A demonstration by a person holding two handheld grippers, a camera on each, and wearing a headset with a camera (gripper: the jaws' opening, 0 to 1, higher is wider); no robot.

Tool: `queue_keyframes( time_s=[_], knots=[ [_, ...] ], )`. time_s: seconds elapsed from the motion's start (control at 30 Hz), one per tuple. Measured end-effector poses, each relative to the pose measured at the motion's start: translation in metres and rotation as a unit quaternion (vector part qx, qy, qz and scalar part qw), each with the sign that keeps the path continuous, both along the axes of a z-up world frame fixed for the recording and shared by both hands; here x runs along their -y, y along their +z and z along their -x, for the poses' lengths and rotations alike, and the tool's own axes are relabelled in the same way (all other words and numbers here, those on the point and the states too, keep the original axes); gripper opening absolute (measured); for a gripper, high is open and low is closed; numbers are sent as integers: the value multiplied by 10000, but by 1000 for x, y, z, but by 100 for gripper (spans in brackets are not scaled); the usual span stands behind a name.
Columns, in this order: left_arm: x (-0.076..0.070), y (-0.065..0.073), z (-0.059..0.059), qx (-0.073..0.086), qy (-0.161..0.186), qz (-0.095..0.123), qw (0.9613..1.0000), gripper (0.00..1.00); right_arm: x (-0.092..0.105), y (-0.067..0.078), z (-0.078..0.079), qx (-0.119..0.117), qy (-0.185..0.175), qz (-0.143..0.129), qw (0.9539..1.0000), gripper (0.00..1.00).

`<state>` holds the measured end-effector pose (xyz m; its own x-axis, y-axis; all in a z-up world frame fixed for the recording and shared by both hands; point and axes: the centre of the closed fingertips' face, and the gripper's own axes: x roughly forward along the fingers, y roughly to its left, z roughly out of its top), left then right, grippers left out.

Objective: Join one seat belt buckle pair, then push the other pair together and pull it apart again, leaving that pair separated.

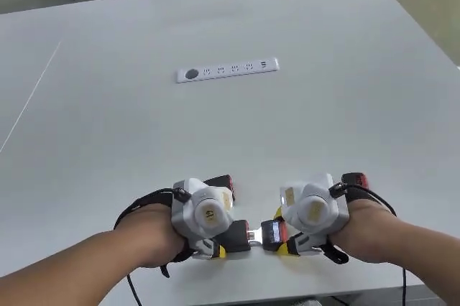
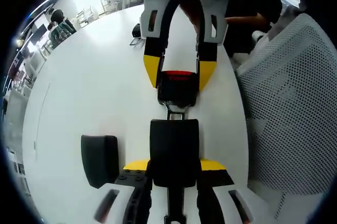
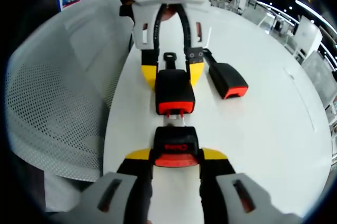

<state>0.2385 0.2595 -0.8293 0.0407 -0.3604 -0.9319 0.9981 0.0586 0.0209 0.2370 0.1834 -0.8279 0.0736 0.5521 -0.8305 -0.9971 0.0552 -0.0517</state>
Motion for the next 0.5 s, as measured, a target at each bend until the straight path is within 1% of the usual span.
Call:
queue_keyframes(
  time_s=[0.2,0.27,0.43,0.47,0.5],
  knots=[
    [0,0,1,-15,-2,-85,10000,33,-4,-1,-1,-112,-27,16,9999,32],
    [0,-1,1,-18,-30,-88,10000,32,-5,-1,-1,-109,23,55,9999,32],
    [0,0,1,-4,-80,-72,9999,32,-7,-1,-2,-174,11,103,9998,32],
    [1,0,1,15,-170,-65,9998,32,-13,-1,0,-281,-37,6,9996,32],
    [1,0,2,20,-170,-78,9998,32,-16,-1,-1,-244,-44,15,9997,32]
  ],
)
